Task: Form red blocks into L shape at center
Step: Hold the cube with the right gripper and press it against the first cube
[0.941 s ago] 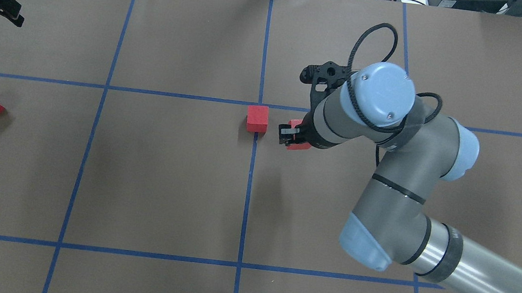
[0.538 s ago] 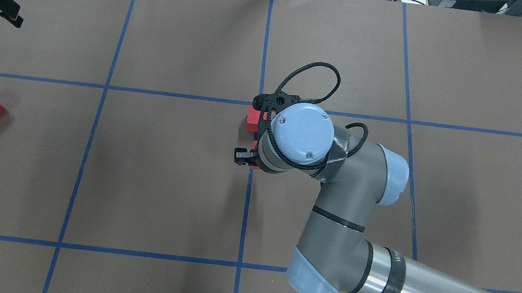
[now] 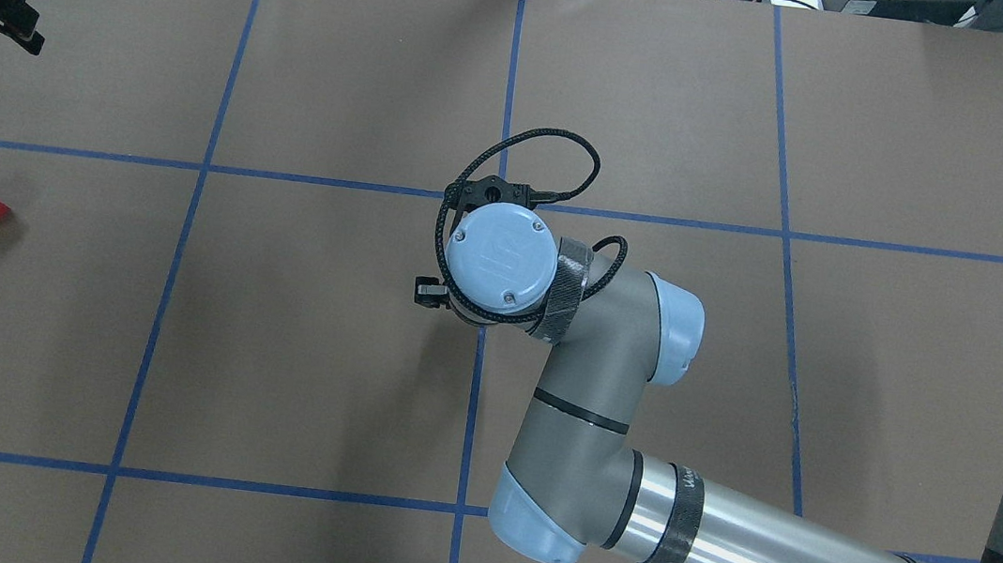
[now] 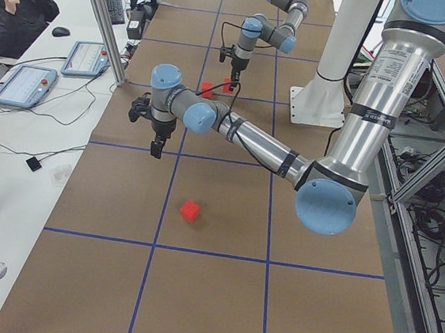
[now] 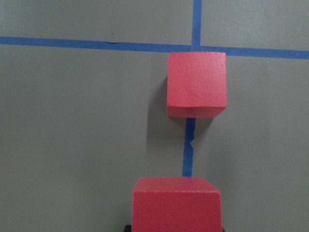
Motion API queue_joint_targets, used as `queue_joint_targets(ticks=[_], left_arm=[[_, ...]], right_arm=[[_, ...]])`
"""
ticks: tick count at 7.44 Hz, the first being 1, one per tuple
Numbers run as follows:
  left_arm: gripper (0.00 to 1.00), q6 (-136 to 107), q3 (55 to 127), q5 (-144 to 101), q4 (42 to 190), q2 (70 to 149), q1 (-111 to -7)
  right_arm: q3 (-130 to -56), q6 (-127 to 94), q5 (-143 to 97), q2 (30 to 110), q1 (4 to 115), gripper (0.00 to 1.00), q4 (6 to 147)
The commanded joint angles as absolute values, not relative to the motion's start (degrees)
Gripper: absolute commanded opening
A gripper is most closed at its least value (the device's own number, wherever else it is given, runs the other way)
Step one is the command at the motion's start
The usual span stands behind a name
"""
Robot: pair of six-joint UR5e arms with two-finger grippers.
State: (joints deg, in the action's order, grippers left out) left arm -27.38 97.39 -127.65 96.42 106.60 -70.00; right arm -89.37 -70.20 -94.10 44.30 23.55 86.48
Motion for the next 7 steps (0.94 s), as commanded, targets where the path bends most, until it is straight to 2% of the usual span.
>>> queue_joint_targets(ticks=[1,7], left_arm=[[0.99,-27.6,97.1,-127.6,96.4,106.7,-70.0],[0.99,-27.8,96.7,-127.6,97.6,106.6,-70.0]], right_arm=[[-87.6,-69.5,-89.8,44.4,23.5,0.0,86.3],[-83.9,-68.9,-87.7,43.9,23.6,0.0,82.7]])
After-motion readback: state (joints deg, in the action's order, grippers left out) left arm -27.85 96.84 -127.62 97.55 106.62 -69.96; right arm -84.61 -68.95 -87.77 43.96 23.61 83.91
